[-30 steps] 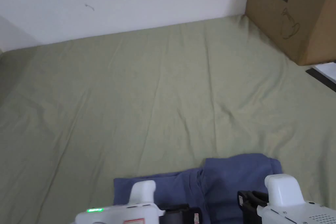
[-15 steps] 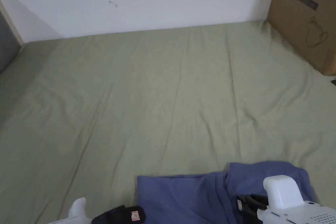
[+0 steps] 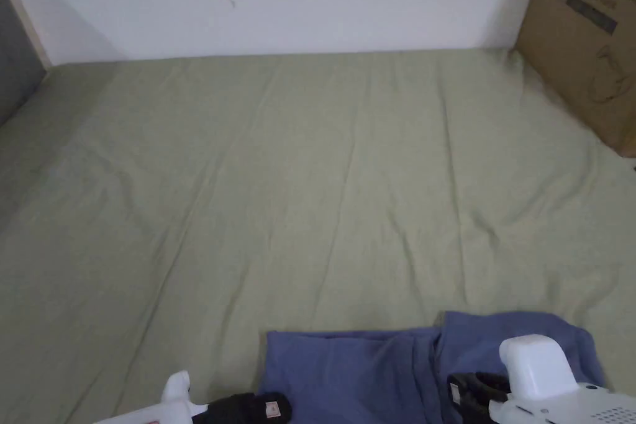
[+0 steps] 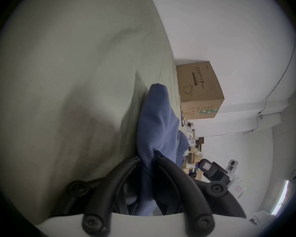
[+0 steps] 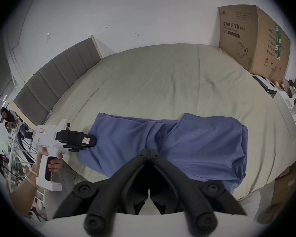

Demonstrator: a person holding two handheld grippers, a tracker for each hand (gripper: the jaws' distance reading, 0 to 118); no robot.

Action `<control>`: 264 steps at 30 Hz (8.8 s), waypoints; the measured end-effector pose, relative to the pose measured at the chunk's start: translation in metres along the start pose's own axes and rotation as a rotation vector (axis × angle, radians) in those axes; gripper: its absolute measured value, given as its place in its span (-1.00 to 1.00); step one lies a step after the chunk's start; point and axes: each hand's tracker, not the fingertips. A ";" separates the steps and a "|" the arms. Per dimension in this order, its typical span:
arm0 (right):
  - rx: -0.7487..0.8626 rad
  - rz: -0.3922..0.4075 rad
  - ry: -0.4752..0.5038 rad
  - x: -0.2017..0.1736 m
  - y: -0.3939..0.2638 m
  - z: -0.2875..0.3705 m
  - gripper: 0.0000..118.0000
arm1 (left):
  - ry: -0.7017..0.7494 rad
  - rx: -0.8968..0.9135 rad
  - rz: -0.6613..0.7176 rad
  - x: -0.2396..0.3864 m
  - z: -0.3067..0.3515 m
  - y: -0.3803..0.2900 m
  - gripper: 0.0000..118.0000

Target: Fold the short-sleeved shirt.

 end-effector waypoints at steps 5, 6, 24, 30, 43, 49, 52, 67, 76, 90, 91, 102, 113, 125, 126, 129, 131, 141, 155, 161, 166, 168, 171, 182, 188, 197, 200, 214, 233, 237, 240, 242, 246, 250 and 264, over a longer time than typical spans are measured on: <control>0.024 -0.021 -0.003 0.000 0.002 0.002 -1.00 | 0.010 0.033 -0.030 0.002 0.047 0.009 -0.86; 0.031 -0.023 -0.004 0.000 0.003 0.002 -1.00 | 0.035 0.062 -0.028 -0.011 0.061 0.017 -0.86; 0.105 -0.134 0.011 0.051 -0.017 0.017 -1.00 | 0.283 0.227 -0.168 0.138 0.085 -0.021 -0.86; 0.143 -0.227 -0.028 0.097 -0.026 0.032 -1.00 | 0.263 0.124 -0.267 0.193 -0.002 -0.041 -0.86; 0.136 -0.313 -0.084 0.137 -0.052 0.047 -1.00 | 0.328 -0.245 -0.345 0.194 -0.173 -0.057 0.75; 0.125 -0.323 -0.070 0.134 -0.054 0.041 -1.00 | 0.373 -0.121 -0.384 0.198 -0.130 -0.035 0.71; 0.125 -0.308 -0.063 0.129 -0.051 0.036 -1.00 | 0.389 -0.048 -0.374 0.202 -0.106 -0.027 -0.05; 0.115 -0.290 -0.073 0.125 -0.053 0.042 -1.00 | 0.389 -0.396 -0.474 0.165 -0.218 -0.102 -0.97; 0.107 -0.303 -0.099 0.130 -0.054 0.046 -1.00 | 0.353 -0.424 -0.515 0.175 -0.207 -0.109 -0.98; 0.012 0.044 0.023 0.047 -0.002 -0.047 -1.00 | 0.252 0.036 -0.318 0.144 -0.015 -0.022 0.54; -0.011 0.062 -0.002 0.043 0.000 -0.058 -1.00 | 0.272 0.051 -0.301 0.137 -0.009 -0.020 0.56; -0.048 0.011 -0.021 0.053 -0.020 -0.084 -1.00 | 0.158 -0.157 -0.181 0.067 -0.064 -0.008 0.56; -0.060 -0.007 -0.017 0.055 -0.019 -0.087 -1.00 | 0.077 -0.229 -0.085 0.056 -0.103 0.003 -0.35; 0.228 0.041 -0.068 -0.002 0.018 -0.032 -1.00 | 0.129 -0.191 -0.134 0.057 -0.067 0.024 -0.60; 0.259 0.067 -0.081 -0.009 0.022 -0.028 -1.00 | 0.148 -0.177 -0.155 0.057 -0.056 0.033 -0.60; 0.354 0.100 -0.107 -0.031 0.037 -0.015 -1.00 | 0.236 -0.111 -0.207 0.055 -0.012 0.058 -0.60; 0.382 0.075 -0.097 -0.042 0.046 -0.010 -1.00 | 0.321 -0.068 -0.244 0.054 0.021 0.078 -0.60; 0.389 0.043 -0.086 -0.070 0.060 -0.014 -1.00 | 0.867 0.032 -0.392 0.021 0.173 0.192 -0.60; 0.330 0.078 -0.112 -0.073 0.069 -0.016 -1.00 | 1.155 0.298 -0.406 0.001 0.257 0.231 0.88; 0.333 0.063 -0.115 -0.065 0.068 -0.004 -1.00 | 0.905 0.496 -0.337 0.044 0.262 0.194 0.14; 0.353 0.054 -0.125 -0.056 0.071 0.010 -1.00 | 0.921 0.644 -0.647 0.137 0.202 0.088 -0.99; 0.368 0.049 -0.120 -0.049 0.071 0.014 -1.00 | 0.840 0.623 -0.720 0.165 0.178 0.060 -1.00; 0.390 0.069 -0.123 -0.042 0.078 0.021 -1.00 | 0.766 0.646 -0.816 0.208 0.142 0.025 -1.00; 0.558 0.052 -0.161 -0.023 0.116 0.076 -1.00 | 0.670 0.746 -1.071 0.302 0.061 -0.046 -0.91; 0.579 0.060 -0.156 -0.017 0.122 0.087 -0.32 | 0.530 0.790 -1.016 0.322 0.067 -0.057 1.00; 0.616 0.047 -0.151 -0.016 0.128 0.092 1.00 | 0.627 0.884 -1.014 0.343 0.068 -0.066 1.00; 0.633 0.046 -0.152 -0.016 0.134 0.098 1.00 | 0.684 0.848 -0.973 0.347 0.062 -0.063 1.00; 0.723 0.024 -0.179 -0.017 0.145 0.120 1.00 | 0.707 0.926 -0.989 0.345 0.061 -0.063 0.99; 0.714 0.039 -0.150 -0.026 0.145 0.119 1.00 | 0.708 0.937 -0.994 0.343 0.064 -0.062 0.99; 0.713 0.044 -0.155 -0.026 0.146 0.121 1.00 | 0.702 0.919 -0.992 0.344 0.064 -0.065 0.99; 0.710 0.035 -0.146 -0.025 0.146 0.121 1.00 | 0.732 0.917 -0.998 0.343 0.062 -0.065 0.99; 0.703 0.033 -0.142 -0.024 0.146 0.120 1.00 | 0.731 0.917 -1.002 0.342 0.063 -0.066 0.99; 0.700 0.038 -0.148 -0.024 0.145 0.120 1.00 | 0.688 0.892 -0.967 0.344 0.069 -0.068 0.99; 0.700 0.041 -0.143 -0.026 0.146 0.119 1.00 | 0.699 0.842 -0.870 0.346 0.073 -0.063 0.99; 0.675 0.048 -0.143 -0.028 0.146 0.110 1.00 | 0.696 0.899 -0.954 0.346 0.065 -0.066 1.00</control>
